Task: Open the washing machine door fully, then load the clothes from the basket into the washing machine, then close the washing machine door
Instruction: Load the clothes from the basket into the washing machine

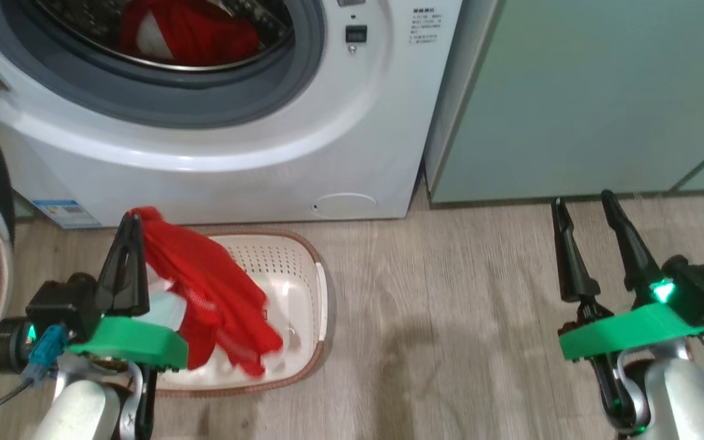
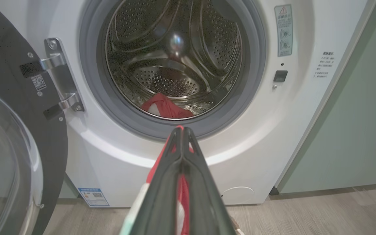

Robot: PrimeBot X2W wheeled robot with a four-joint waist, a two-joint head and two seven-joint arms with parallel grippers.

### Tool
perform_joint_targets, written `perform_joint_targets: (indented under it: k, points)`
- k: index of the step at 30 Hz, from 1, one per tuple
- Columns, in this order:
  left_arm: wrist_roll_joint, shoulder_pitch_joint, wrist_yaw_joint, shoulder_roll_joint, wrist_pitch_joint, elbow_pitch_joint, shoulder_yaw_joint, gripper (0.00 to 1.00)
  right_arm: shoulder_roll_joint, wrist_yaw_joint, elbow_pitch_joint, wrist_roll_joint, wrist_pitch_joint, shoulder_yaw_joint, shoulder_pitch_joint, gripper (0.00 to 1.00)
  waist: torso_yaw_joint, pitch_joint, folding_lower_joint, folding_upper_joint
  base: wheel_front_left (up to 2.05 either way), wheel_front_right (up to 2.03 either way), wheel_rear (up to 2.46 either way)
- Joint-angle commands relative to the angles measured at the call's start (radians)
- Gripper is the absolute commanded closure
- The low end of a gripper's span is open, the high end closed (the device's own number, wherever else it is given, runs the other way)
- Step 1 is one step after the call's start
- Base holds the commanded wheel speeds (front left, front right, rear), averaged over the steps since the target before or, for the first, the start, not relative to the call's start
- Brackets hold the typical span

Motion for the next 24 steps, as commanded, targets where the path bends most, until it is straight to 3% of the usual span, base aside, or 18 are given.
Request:
perform_joint_targets:
  k: [1, 10, 24]
  points:
    - [-0.004, -0.025, 0.000, 0.015, -0.013, -0.038, 0.038, 1.00, 0.000, 0.000, -0.029, -0.009, 0.005, 0.016, 0.001, 0.00, 0.010, -0.022, 0.0001, -0.0001, 0.00, 0.00, 0.00]
    - [-0.001, -0.011, -0.017, -0.001, -0.024, -0.020, 0.033, 1.00, 0.000, 0.000, -0.040, -0.008, 0.033, 0.016, 0.044, 0.00, 0.013, -0.082, 0.0001, -0.0001, 0.00, 0.00, 0.00]
    - [0.003, 0.022, -0.008, 0.004, -0.022, -0.014, 0.026, 1.00, 0.000, 0.000, -0.050, -0.006, 0.050, 0.020, 0.074, 0.00, 0.004, -0.116, 0.0001, -0.0001, 0.00, 0.00, 0.00]
